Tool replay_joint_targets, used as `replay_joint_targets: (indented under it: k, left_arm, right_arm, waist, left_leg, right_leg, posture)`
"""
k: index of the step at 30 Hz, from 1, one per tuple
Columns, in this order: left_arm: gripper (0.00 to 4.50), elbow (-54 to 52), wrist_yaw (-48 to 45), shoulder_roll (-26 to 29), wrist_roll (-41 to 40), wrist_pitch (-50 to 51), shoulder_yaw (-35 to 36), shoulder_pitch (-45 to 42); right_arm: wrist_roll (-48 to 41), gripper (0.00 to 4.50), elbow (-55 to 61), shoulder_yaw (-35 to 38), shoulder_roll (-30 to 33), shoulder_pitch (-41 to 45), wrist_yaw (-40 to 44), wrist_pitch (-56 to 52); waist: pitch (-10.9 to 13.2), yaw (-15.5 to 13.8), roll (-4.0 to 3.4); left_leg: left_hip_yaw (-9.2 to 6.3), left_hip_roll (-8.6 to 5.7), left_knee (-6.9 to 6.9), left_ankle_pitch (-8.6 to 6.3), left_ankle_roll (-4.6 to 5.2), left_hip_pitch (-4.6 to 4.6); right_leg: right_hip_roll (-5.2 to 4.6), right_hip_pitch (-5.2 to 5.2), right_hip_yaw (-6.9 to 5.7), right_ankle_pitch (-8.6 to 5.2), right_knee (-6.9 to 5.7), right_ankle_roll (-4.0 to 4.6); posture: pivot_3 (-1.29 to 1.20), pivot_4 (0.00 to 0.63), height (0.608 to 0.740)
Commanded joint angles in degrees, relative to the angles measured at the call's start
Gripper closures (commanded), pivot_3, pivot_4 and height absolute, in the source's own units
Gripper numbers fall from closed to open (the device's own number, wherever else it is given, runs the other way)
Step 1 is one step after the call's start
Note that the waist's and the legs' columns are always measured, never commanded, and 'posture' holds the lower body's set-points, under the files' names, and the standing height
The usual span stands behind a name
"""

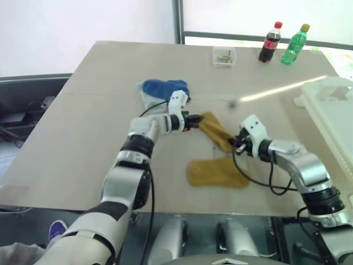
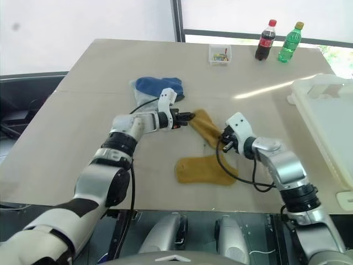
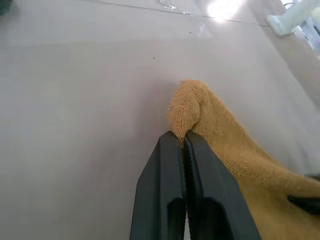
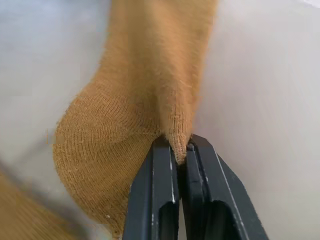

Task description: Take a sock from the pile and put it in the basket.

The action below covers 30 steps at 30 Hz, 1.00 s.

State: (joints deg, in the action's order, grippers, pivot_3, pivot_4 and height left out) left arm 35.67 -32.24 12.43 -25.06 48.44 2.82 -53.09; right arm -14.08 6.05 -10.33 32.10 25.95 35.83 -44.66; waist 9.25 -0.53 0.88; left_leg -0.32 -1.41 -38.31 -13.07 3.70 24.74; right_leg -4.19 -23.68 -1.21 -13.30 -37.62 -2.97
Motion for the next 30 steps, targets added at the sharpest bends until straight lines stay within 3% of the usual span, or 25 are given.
replay_joint_targets:
  k: [1,4,7,10,16,17,20,24,30]
  left_arm:
    - [4.50,-19.6,7.4,-0.5,-5.4,11.8,5.7,4.9]
    - [4.50,-36.7,16.1,-3.0,-9.4,23.9,12.3,11.1]
    - [4.50,-46.7,22.0,-5.7,-10.7,31.6,16.5,13.4]
    - [4.50,-55.9,28.0,-11.7,-9.5,39.2,20.3,16.6]
    - [4.50,-57.1,35.0,-18.1,-3.5,37.2,20.4,21.7]
    - [4.50,-56.2,35.8,-18.8,-2.9,36.3,21.4,21.4]
    - [3.67,-54.8,35.9,-20.0,-2.6,35.2,22.3,21.2]
    - [1.80,-57.2,30.3,-16.5,-6.5,34.7,21.5,21.8]
    - [1.80,-54.0,13.4,2.2,-10.6,29.8,14.5,22.5]
  right_arm:
    - [-0.2,4.45,-1.3,0.0,4.1,1.7,6.9,2.7]
    - [0.6,4.45,-3.5,-2.8,7.7,4.1,15.5,8.3]
    - [2.8,4.45,-7.3,-4.5,8.3,6.7,18.9,13.8]
    - [5.3,4.45,-11.0,-6.9,7.2,9.5,21.7,20.0]
    - [10.2,4.45,-19.6,-11.3,3.3,14.2,26.3,30.6]
    - [10.7,4.13,-21.0,-11.3,2.5,14.9,26.4,32.5]
    - [12.1,3.05,-22.8,-11.5,1.5,15.5,27.3,34.7]
    - [11.4,1.10,-18.3,-8.4,2.7,13.2,26.2,32.5]
    - [2.7,1.10,-5.7,2.3,3.8,6.0,21.4,16.0]
  waist:
    - [0.0,0.0,0.00]
    - [0.1,0.1,-0.01]
    - [0.1,0.2,0.01]
    - [0.1,0.0,0.01]
    - [0.1,-0.3,0.05]
    - [0.1,-0.3,0.05]
    - [0.1,-0.3,0.05]
    - [0.1,-0.3,0.05]
    - [0.1,-0.2,0.03]
  left_leg:
    - [-0.03,0.00,0.00,0.00,-0.01,0.01]
    - [-0.04,0.02,0.01,0.00,-0.03,0.03]
    - [-0.02,0.02,0.01,0.00,-0.05,0.00]
    - [-0.04,0.01,0.01,0.01,-0.08,-0.03]
    - [-0.02,-0.02,0.00,0.18,-0.38,-0.08]
    - [-0.04,-0.01,0.00,0.22,-0.44,-0.08]
    - [-0.04,-0.01,0.00,0.24,-0.48,-0.10]
    - [-0.04,-0.03,0.00,0.23,-0.49,-0.06]
    - [-0.05,0.03,0.07,0.21,-0.56,-0.02]
  right_leg:
    - [-0.03,0.00,0.07,0.00,0.01,0.01]
    - [-0.05,-0.03,0.21,0.00,0.04,0.01]
    - [-0.10,-0.05,0.27,0.00,0.02,0.01]
    - [-0.02,-0.05,0.24,0.01,-0.04,0.01]
    - [0.00,0.04,0.24,0.01,-0.04,0.02]
    - [0.02,0.03,0.23,0.01,-0.04,0.03]
    - [0.02,0.05,0.23,0.01,-0.03,0.03]
    - [-0.03,0.03,0.24,0.01,-0.01,0.03]
    - [-0.18,-0.08,0.27,0.01,-0.05,0.07]
  posture:
    - [0.00,0.150,0.729]
    - [0.00,0.150,0.729]
    - [0.00,0.150,0.729]
    - [0.00,0.150,0.729]
    - [0.00,0.150,0.729]
    - [0.00,0.150,0.729]
    - [0.00,0.150,0.729]
    - [0.00,0.150,0.729]
    - [0.00,0.150,0.729]
